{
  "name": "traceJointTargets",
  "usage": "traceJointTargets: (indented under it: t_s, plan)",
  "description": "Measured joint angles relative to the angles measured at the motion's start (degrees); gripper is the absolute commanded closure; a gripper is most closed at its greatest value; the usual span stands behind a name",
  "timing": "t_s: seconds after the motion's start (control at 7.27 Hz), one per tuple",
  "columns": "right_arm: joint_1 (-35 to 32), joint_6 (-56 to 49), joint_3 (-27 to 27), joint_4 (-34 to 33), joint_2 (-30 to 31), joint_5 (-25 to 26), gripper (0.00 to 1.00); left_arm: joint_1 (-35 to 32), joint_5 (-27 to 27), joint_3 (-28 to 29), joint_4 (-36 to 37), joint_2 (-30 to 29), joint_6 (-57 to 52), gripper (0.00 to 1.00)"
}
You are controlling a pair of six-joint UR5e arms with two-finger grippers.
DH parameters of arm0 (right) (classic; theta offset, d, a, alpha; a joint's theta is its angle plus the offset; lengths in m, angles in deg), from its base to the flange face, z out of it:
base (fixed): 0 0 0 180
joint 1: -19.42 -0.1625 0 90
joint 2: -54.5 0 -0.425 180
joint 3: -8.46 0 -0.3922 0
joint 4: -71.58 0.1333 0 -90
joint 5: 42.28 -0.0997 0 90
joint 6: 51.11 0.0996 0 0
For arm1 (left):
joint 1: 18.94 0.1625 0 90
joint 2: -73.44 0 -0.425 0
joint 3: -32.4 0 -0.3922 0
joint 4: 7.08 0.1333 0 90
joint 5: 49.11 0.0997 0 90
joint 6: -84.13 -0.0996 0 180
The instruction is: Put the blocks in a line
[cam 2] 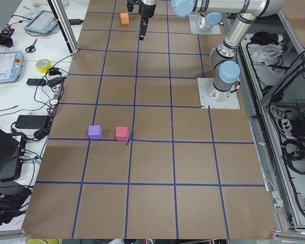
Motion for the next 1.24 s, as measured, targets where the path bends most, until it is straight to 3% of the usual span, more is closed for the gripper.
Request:
traceJointTargets:
  t_s: [1.24]
  plan:
    - [0.15,0.5,0.0,-0.08,-0.01,0.22,0.0,0.03,-0.13,-0.21,-0.02,-0.21,-0.47,0.0]
